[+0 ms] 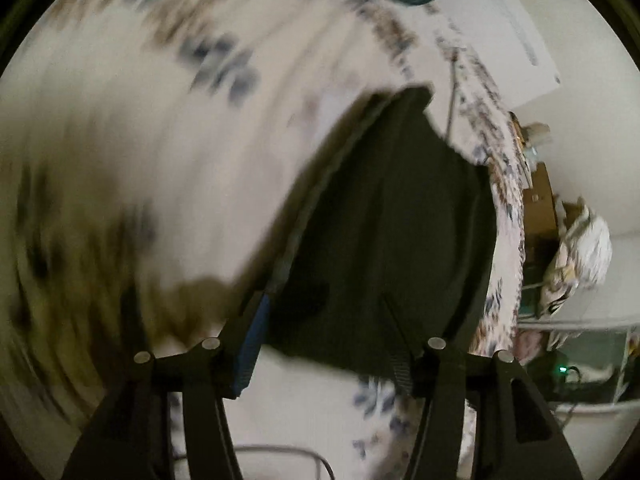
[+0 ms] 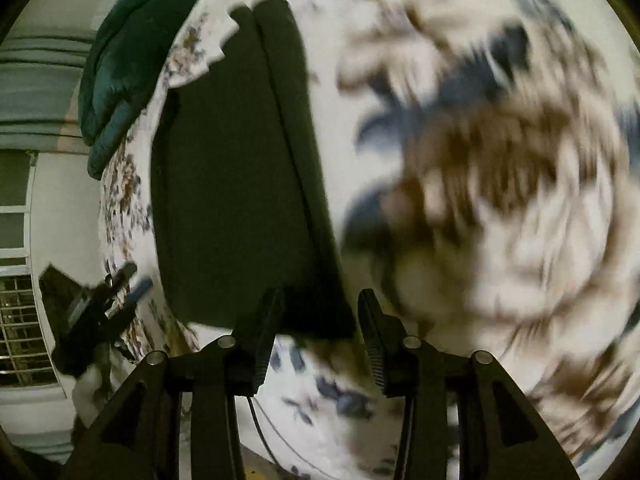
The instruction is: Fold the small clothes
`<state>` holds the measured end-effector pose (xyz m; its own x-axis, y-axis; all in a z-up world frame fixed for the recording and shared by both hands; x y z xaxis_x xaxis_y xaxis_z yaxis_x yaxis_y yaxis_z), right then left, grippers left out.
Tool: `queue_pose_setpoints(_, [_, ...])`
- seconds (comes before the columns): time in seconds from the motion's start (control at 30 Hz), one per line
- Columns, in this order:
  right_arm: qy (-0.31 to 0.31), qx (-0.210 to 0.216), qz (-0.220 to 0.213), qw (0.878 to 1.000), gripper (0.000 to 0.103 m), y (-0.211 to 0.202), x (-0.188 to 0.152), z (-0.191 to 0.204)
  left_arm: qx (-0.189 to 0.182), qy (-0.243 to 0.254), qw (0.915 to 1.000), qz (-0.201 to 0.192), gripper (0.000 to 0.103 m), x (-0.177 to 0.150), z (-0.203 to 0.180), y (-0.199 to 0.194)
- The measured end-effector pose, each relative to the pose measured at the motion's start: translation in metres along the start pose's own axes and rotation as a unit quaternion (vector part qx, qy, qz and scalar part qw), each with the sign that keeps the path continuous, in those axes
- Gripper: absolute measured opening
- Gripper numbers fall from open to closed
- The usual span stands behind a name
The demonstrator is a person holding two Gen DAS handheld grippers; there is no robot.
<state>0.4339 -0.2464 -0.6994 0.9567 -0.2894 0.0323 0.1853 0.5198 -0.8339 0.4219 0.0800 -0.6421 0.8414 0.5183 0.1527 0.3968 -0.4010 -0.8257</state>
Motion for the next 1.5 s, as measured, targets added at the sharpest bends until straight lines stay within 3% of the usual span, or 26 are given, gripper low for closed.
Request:
queue_pose_setpoints(0.1, [-0.002,0.006,-0.007,1.000,0.043,0.016,-0.008,-0.002,0.000,-0.029,0.9993,0.024,0.053,-0.026,0.006,0.012])
queue_pose_setpoints(0.17, [-0.007,0.000,-0.027,1.000,0.033,0.021,-0.008,-0.001,-0.011,-0.042,0.9985,0.033,0.053,-0.037,0.000,0.018])
queue_pose_setpoints(0.2, [-0.008,-0.006,-0.033,0.999,0.016,0.021,-0.007,-0.002,-0.023,-0.048,0.9979,0.038,0.053,-0.041,-0.005,0.022])
queue_pose_setpoints(0.27, [-0.014,-0.020,-0.048,0.999,0.009,0.018,-0.011,0.001,-0.039,-0.063,0.9963,0.043,0.053,-0.047,-0.012,0.030])
queue_pose_setpoints(0.37, [-0.037,-0.065,-0.077,0.994,0.007,0.004,-0.012,0.005,-0.071,-0.100,0.9911,0.052,0.053,-0.052,-0.022,0.049])
queue_pose_setpoints(0.47, [-0.038,-0.074,-0.080,0.993,0.007,-0.005,-0.011,0.010,-0.104,-0.144,0.9829,0.049,0.053,-0.049,-0.026,0.070])
queue_pose_setpoints(0.6, [-0.044,-0.077,-0.076,0.993,0.007,-0.009,-0.011,0.012,-0.136,-0.194,0.9715,0.005,0.052,-0.030,-0.025,0.080])
queue_pose_setpoints(0.67, [-0.057,-0.081,-0.074,0.992,0.007,-0.013,-0.012,0.013,-0.143,-0.206,0.9679,-0.013,0.038,-0.023,-0.027,0.074])
queue_pose_setpoints(0.7, [-0.062,-0.082,-0.073,0.992,0.007,-0.014,-0.012,0.014,-0.139,-0.197,0.9703,-0.021,0.026,-0.020,-0.030,0.069])
queue_pose_setpoints(0.73, [-0.065,-0.083,-0.072,0.992,0.006,-0.018,-0.012,0.012,-0.135,-0.186,0.9728,-0.028,0.021,-0.018,-0.034,0.062])
queue_pose_setpoints(0.8, [-0.067,-0.100,-0.068,0.990,0.000,-0.026,-0.013,0.001,-0.135,-0.174,0.9745,-0.043,0.018,-0.012,-0.041,0.050])
queue_pose_setpoints(0.9, [-0.037,-0.101,-0.068,0.992,0.000,-0.043,-0.012,-0.023,-0.138,-0.165,0.9755,-0.045,0.018,-0.004,-0.048,0.042])
queue_pose_setpoints(1.0, [-0.005,-0.045,-0.055,0.997,0.000,-0.045,-0.016,-0.027,-0.136,-0.161,0.9765,-0.045,0.018,-0.001,-0.054,0.040])
queue_pose_setpoints(1.07, [-0.007,-0.022,-0.031,0.999,0.007,-0.032,-0.021,-0.019,-0.137,-0.166,0.9755,-0.044,0.018,-0.003,-0.055,0.039])
queue_pose_setpoints(1.13, [-0.023,-0.015,-0.022,0.999,0.047,-0.017,-0.024,-0.008,-0.136,-0.169,0.9752,-0.043,0.018,-0.003,-0.055,0.038])
queue_pose_setpoints(1.2, [-0.044,-0.007,-0.013,0.999,0.059,0.002,-0.029,0.006,-0.136,-0.170,0.9751,-0.041,0.018,-0.004,-0.055,0.035])
queue_pose_setpoints(1.27, [-0.068,-0.017,0.000,0.998,0.059,0.023,-0.031,0.016,-0.134,-0.164,0.9766,-0.040,0.018,-0.006,-0.055,0.033])
queue_pose_setpoints(1.3, [-0.078,-0.029,-0.007,0.996,0.050,0.030,-0.029,0.019,-0.132,-0.161,0.9773,-0.041,0.018,-0.004,-0.056,0.032])
queue_pose_setpoints(1.33, [-0.081,-0.038,-0.012,0.996,0.019,0.034,-0.028,0.020,-0.130,-0.158,0.9780,-0.042,0.018,-0.003,-0.056,0.032])
queue_pose_setpoints(1.37, [-0.077,-0.065,-0.015,0.995,0.006,0.036,-0.027,0.014,-0.129,-0.157,0.9784,-0.040,0.018,-0.002,-0.055,0.032])
queue_pose_setpoints(1.4, [-0.067,-0.074,-0.023,0.995,0.001,0.032,-0.025,0.009,-0.129,-0.157,0.9785,-0.038,0.018,-0.002,-0.054,0.033])
queue_pose_setpoints(1.5, [-0.056,-0.113,-0.057,0.990,0.000,0.007,-0.021,-0.015,-0.123,-0.152,0.9801,-0.034,0.018,-0.004,-0.050,0.035])
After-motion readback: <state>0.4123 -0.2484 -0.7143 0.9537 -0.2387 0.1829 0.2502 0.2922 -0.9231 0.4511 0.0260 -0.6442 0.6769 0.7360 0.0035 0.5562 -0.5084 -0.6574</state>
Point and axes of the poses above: each gripper's, at about its wrist camera, not at the fingertips, and y roughly the way its jaws point, z to its left, x to its top, the point moved 9 cm from there along y, roughly the way its jaws point, and after that the axes turned 5 degrees about -z, right-handed, at the moved point
